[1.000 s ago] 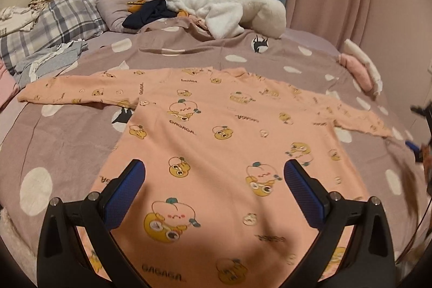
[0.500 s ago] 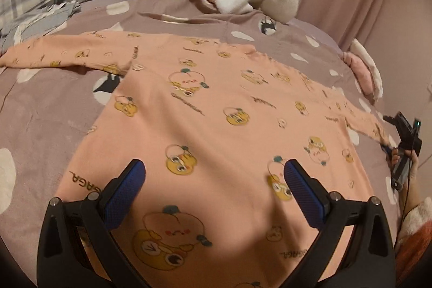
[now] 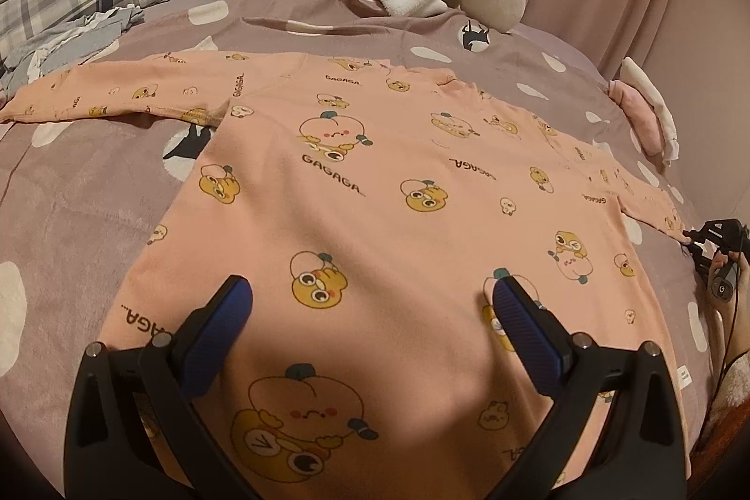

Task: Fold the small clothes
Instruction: 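Grasp the peach garment's sleeve cuff with the right gripper, then lift the sleeve with the right gripper and fold it across the garment body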

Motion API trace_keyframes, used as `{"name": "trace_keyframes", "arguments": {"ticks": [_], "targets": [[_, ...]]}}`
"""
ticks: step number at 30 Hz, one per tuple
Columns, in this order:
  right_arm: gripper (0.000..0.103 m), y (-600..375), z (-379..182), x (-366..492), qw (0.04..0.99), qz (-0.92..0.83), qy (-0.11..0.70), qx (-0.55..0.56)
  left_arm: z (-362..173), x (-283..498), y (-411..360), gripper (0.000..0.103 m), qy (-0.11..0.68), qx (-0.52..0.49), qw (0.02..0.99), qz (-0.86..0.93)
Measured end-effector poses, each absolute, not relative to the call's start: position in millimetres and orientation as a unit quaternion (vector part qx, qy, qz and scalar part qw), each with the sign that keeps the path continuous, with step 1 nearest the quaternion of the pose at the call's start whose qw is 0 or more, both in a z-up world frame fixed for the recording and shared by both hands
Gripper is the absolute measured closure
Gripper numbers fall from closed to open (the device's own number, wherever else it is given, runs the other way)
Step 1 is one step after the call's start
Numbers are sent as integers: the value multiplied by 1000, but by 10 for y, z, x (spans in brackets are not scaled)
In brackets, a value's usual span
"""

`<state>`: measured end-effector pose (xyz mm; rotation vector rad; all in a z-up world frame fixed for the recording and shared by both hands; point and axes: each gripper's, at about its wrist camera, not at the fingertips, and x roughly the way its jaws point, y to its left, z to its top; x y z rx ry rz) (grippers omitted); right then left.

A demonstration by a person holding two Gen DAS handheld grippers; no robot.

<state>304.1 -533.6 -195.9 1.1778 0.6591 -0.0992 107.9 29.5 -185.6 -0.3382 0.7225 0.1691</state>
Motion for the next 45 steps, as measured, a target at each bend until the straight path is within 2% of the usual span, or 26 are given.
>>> {"name": "trace_keyframes", "arguments": {"ticks": [4,17,23,28,33,37,45], "targets": [[96,-5178,-1711,3057,808,-67,317,491,-1862,1062,296,0,350,-170,918,80],[97,-4310,-731,3113,868,18,315,384,-1722,911,356,0,322,-180,928,51],[96,-3714,-548,3131,880,48,335,335,-1359,935,549,1,293,-179,939,19],[96,-3281,-401,3175,882,84,337,318,-1075,1166,802,9,310,-172,935,12],[96,-2838,-278,3126,885,113,341,296,-1183,1194,1095,1,321,-180,930,19],[96,-2490,-260,3077,886,129,353,272,-1323,1123,1248,1,337,-193,922,7],[96,-1706,-277,2987,875,191,364,254,-1246,832,1504,1,288,-178,941,24]]}}
